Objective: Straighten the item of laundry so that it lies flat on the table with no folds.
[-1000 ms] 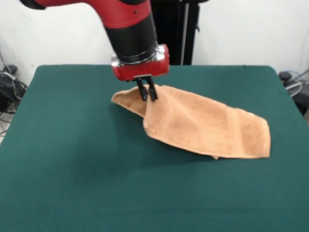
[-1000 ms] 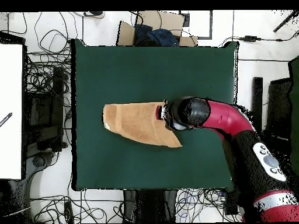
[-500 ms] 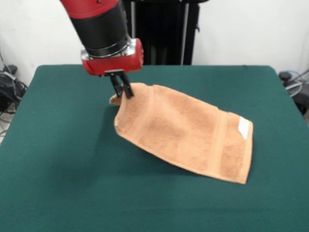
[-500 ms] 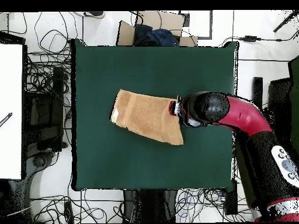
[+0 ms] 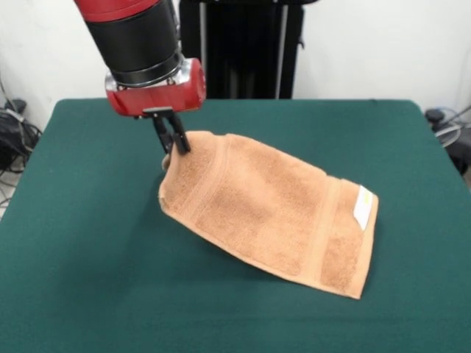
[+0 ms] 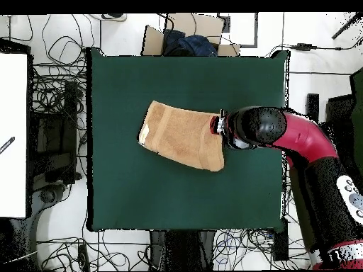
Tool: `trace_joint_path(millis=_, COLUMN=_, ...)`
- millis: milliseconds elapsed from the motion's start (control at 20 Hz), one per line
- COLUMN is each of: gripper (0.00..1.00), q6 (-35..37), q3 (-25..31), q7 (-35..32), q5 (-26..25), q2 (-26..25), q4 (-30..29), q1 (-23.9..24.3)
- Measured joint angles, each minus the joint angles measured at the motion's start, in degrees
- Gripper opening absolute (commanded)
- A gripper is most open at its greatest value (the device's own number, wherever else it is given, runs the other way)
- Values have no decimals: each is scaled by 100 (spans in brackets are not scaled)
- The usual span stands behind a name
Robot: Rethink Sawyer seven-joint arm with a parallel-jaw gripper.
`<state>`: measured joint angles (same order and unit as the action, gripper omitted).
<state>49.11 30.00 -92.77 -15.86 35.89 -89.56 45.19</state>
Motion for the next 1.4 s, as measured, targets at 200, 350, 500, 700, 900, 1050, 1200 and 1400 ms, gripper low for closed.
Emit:
trace_joint_path(millis=200, gripper=0, q6=25, q3=20, q7=0, q5=0, q2=-70, q4=187, q1=-1)
trace_joint_path(millis=350, gripper=0, q6=122, q3=26, q7=1, q5=-1, q2=-175, q4=391, q1=-11)
trace_joint_path(millis=500, gripper=0, q6=300, q3=29, q7=27, q5=-4, q2=-292, q4=645, q1=-16)
trace_joint_path(millis=700, gripper=0, q6=464, q3=36, q7=75, q5=-5, q2=-401, q4=905, q1=5)
trace_joint_path(millis=900, gripper=0, q6=472, q3=50, q7=214, q5=-6, q2=-488, q4=1059, q1=25)
trace_joint_path(millis=1050, gripper=0, q6=472, q3=55, q7=309, q5=-5, q2=-524, q4=1130, q1=25)
trace_joint_path(millis=1200, gripper=0, q6=487, q3=81, q7=529, q5=-6, q2=-565, q4=1283, q1=23)
trace_joint_path(millis=1400, gripper=0, q6=610, q3=124, q7=786, q5=-6, q2=-648, q4=1576, q1=-17)
